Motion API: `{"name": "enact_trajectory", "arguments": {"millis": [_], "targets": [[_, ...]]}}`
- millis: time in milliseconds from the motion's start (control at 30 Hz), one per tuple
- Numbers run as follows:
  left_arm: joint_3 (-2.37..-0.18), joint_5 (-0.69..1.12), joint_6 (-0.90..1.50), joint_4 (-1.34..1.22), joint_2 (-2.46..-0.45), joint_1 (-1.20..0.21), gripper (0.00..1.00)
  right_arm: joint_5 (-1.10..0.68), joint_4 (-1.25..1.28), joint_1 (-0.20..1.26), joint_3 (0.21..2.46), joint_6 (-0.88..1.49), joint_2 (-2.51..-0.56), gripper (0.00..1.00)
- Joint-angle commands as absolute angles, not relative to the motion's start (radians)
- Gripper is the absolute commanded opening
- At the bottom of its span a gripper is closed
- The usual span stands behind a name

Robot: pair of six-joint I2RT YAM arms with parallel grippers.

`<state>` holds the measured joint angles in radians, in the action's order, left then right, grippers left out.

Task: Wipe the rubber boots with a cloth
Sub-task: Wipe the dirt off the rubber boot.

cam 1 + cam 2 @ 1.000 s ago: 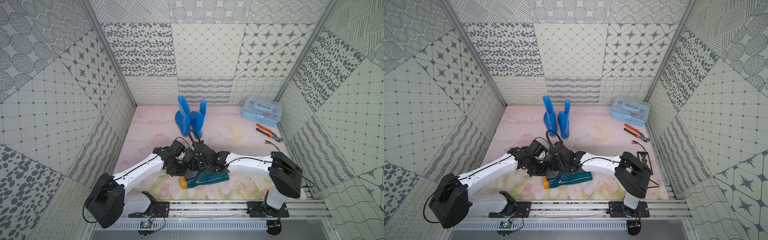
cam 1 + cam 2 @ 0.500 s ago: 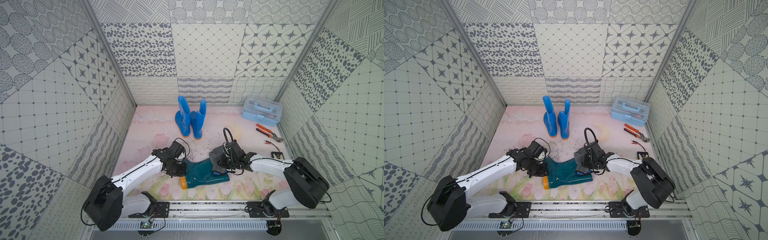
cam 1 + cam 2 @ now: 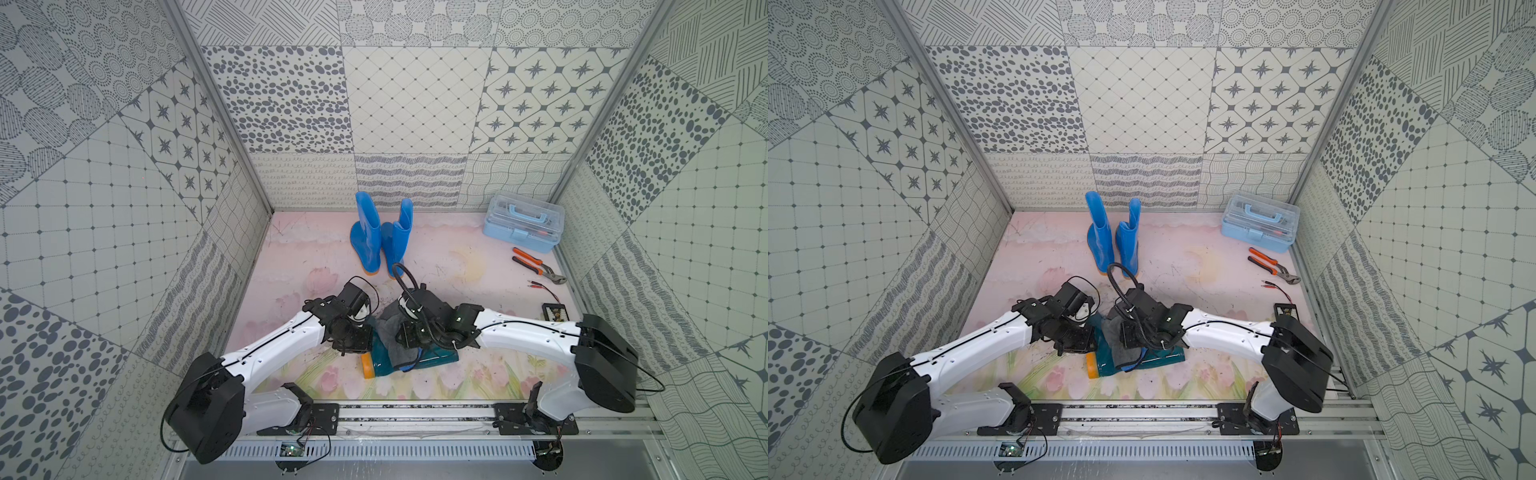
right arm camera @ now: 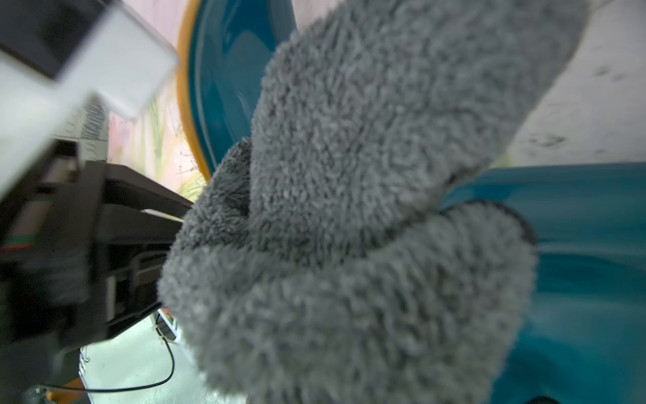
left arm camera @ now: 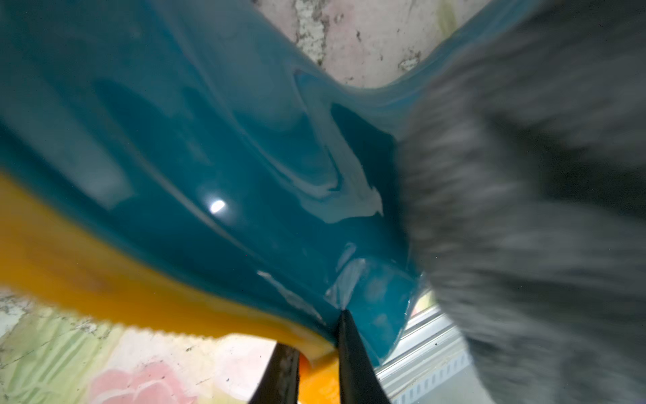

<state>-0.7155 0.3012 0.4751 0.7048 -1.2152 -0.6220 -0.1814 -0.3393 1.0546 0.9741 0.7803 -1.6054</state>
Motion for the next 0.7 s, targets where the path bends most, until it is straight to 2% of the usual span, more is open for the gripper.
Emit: {"name": "enact_trajectory", "arguments": {"millis": [0, 33, 133, 167, 233, 267, 333, 367, 400, 467, 533, 667], "targets": [[-0.682, 0.315, 0.460, 0.569, -1.199, -0.639, 0.00, -0.247, -0.336, 1.089, 0.972, 0.812, -1.730, 0.08], [-0.676, 0.318, 0.464, 0.565, -1.192, -0.639, 0.00, -0.254, -0.328, 1.096, 0.971, 0.815, -1.753, 0.15], [-0.658, 0.325, 0.482, 0.558, -1.174, -0.640, 0.00, -0.260, -0.322, 1.113, 0.984, 0.820, -1.816, 0.46], [-0.651, 0.331, 0.489, 0.551, -1.167, -0.639, 0.02, -0.266, -0.316, 1.115, 0.991, 0.818, -1.835, 0.51], [-0.635, 0.344, 0.507, 0.532, -1.158, -0.640, 0.08, -0.270, -0.313, 1.118, 1.003, 0.816, -1.866, 0.52], [-0.626, 0.353, 0.519, 0.519, -1.154, -0.640, 0.12, -0.270, -0.320, 1.117, 1.012, 0.816, -1.884, 0.50], [-0.608, 0.356, 0.539, 0.496, -1.145, -0.643, 0.17, -0.243, -0.383, 1.118, 1.040, 0.817, -1.918, 0.24], [-0.598, 0.348, 0.548, 0.491, -1.143, -0.644, 0.17, -0.212, -0.426, 1.118, 1.048, 0.820, -1.926, 0.10], [-0.590, 0.331, 0.552, 0.493, -1.143, -0.645, 0.13, -0.182, -0.454, 1.113, 1.042, 0.828, -1.927, 0.02], [-0.585, 0.263, 0.561, 0.529, -1.144, -0.644, 0.00, -0.161, -0.455, 1.086, 0.988, 0.848, -1.907, 0.00], [-0.588, 0.190, 0.573, 0.577, -1.147, -0.644, 0.00, -0.152, -0.435, 1.048, 0.908, 0.863, -1.878, 0.00], [-0.580, 0.172, 0.565, 0.592, -1.126, -0.644, 0.00, -0.119, -0.437, 0.953, 0.770, 0.849, -1.823, 0.00]]}}
